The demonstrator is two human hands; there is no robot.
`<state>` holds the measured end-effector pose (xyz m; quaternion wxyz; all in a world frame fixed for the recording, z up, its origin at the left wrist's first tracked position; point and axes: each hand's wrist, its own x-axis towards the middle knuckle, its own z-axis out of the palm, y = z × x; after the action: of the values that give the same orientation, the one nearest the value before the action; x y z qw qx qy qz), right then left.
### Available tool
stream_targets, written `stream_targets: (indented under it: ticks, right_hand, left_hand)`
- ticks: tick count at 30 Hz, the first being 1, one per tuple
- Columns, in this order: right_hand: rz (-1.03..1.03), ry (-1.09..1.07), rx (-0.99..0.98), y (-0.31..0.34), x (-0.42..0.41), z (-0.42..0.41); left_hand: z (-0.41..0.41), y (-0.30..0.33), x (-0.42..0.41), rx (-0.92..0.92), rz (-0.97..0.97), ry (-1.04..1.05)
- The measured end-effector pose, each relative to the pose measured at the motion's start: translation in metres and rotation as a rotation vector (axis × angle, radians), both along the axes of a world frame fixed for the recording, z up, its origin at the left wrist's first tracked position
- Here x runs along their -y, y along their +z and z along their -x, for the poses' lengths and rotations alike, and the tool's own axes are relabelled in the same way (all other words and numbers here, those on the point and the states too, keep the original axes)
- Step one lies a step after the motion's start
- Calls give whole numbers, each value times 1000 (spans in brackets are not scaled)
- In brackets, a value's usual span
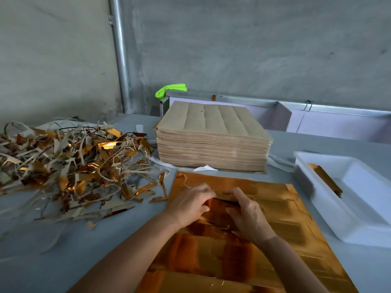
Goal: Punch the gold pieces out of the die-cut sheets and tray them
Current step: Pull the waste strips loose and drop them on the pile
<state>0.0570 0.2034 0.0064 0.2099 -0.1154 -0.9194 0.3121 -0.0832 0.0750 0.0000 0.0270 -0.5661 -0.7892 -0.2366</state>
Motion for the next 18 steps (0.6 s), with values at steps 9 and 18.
stream_targets:
  ticks: [9, 18]
  right_hand:
    - [881, -203, -148, -19, 7, -5]
    - [917, -423, -256, -20, 8, -5]
  left_hand:
    - [-4, 1, 2, 85, -51, 102]
    - [-17, -5, 1, 196, -163, 130]
